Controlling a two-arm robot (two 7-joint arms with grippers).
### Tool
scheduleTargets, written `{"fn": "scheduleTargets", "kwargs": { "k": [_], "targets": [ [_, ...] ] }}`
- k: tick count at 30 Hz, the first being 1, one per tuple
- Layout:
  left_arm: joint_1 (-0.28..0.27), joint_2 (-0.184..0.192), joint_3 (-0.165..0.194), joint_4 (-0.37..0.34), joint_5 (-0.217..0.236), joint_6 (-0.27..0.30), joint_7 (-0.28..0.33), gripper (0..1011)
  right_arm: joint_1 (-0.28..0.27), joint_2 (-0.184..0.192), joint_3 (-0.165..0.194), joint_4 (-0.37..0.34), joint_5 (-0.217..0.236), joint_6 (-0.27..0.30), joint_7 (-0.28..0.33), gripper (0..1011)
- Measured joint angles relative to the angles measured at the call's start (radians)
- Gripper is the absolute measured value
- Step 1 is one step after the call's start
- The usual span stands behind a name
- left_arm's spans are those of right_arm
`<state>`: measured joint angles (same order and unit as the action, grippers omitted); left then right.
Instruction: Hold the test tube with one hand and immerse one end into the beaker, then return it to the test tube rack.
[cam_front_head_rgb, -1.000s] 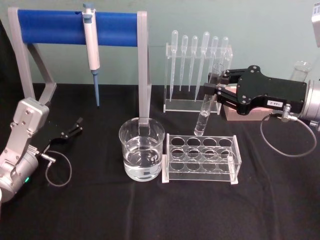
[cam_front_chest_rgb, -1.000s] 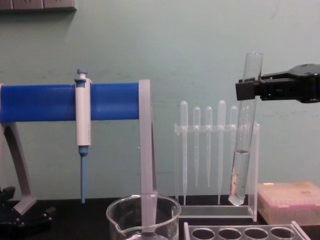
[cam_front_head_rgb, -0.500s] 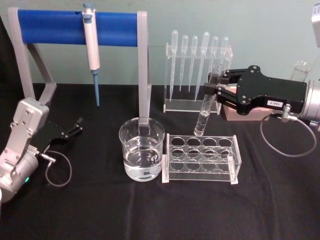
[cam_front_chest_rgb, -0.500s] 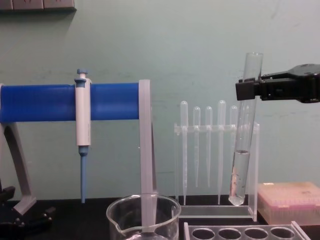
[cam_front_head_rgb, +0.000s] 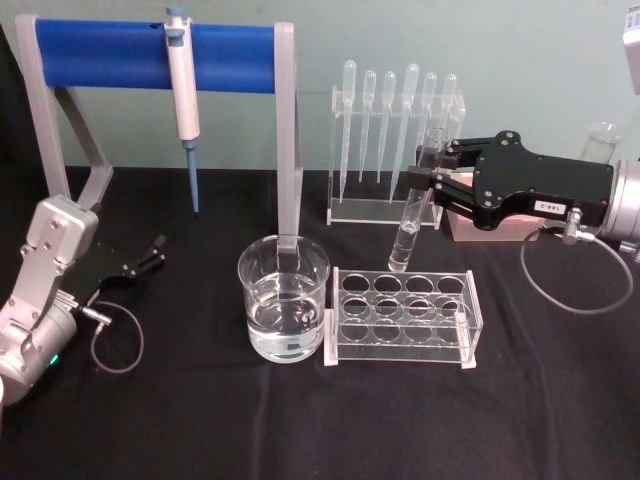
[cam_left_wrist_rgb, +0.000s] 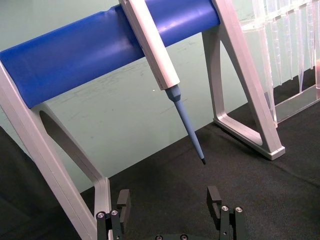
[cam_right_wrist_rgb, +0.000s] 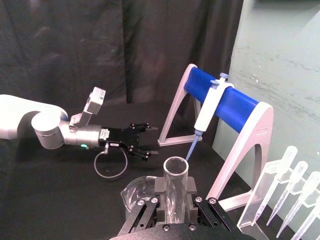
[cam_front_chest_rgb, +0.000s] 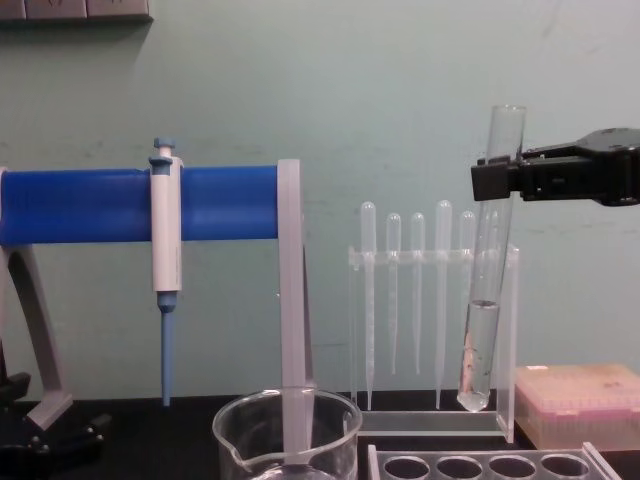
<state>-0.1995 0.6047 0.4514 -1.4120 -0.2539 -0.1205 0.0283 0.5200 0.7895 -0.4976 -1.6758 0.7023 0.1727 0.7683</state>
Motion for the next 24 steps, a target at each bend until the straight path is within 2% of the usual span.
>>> {"fn": "scheduleTargets", "kwargs": {
  "k": [9, 14, 18, 20, 21, 24],
  "targets": [
    [0.000, 0.000, 0.000, 0.000, 0.000, 0.000, 0.000, 1000, 0.003, 0.000, -0.003, 0.000, 0.001, -0.002, 0.000, 241],
    [0.000, 0.000, 0.000, 0.000, 0.000, 0.000, 0.000, 1000, 0.032, -0.012, -0.024, -0.001, 0.001, -0.007, 0.002, 241],
    [0.000, 0.000, 0.000, 0.000, 0.000, 0.000, 0.000, 1000, 0.067, -0.037, -0.051, 0.001, 0.000, 0.003, 0.005, 241],
    [0.000, 0.000, 0.000, 0.000, 0.000, 0.000, 0.000, 1000, 0.095, -0.062, -0.075, 0.010, -0.002, 0.013, 0.008, 241],
    [0.000, 0.000, 0.000, 0.000, 0.000, 0.000, 0.000, 1000, 0.095, -0.062, -0.075, 0.010, -0.002, 0.013, 0.008, 241],
    [0.000, 0.000, 0.000, 0.000, 0.000, 0.000, 0.000, 1000, 0.127, -0.099, -0.106, 0.030, -0.002, 0.023, 0.009, 241]
  ]
}}
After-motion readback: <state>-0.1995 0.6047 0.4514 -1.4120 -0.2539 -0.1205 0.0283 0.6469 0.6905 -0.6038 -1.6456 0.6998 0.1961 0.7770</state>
